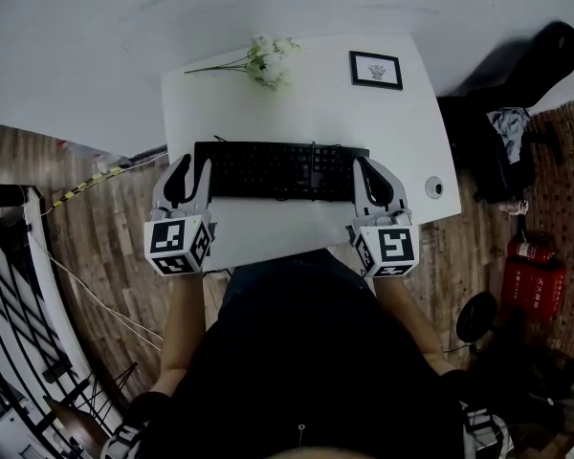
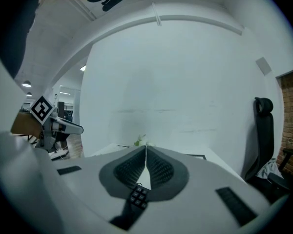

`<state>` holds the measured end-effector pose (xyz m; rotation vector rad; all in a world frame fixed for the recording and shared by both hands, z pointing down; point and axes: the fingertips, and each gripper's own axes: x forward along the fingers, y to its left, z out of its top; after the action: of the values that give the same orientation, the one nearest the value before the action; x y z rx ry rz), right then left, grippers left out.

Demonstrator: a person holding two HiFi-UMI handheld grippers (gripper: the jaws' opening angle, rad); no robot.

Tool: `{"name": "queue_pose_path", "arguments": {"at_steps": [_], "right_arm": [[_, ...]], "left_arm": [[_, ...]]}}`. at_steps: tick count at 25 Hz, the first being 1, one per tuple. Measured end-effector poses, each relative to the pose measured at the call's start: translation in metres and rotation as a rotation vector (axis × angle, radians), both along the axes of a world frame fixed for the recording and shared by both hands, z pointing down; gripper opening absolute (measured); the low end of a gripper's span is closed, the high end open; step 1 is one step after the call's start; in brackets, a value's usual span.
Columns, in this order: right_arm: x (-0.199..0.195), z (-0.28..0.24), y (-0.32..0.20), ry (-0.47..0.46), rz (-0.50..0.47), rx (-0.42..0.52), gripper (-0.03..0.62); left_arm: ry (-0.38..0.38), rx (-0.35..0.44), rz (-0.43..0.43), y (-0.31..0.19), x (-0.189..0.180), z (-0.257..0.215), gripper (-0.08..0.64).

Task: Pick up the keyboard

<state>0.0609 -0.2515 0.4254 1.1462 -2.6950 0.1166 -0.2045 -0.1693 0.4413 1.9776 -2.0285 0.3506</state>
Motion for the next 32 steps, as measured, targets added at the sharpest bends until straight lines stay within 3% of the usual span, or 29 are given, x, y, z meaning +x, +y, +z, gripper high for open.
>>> {"name": "queue_pose_path", "arguments": {"at_steps": [19, 25, 32], "right_arm": [[0.003, 0.037, -0.004, 0.108, 0.102, -0.107, 0.014], [0.006, 0.044, -0.007, 0.122, 0.123, -0.123, 0.014], [0.007, 0.050, -0.005, 0.141, 0.129, -0.137, 0.014]], "left_arm": [[0.120, -0.437, 0.078, 0.009, -0.032, 0.146, 0.240], [0.162, -0.513, 0.088, 0.014, -0.038, 0.172, 0.278], [0.305, -0.587, 0.099, 0.014, -0.039, 0.188, 0.332]]}}
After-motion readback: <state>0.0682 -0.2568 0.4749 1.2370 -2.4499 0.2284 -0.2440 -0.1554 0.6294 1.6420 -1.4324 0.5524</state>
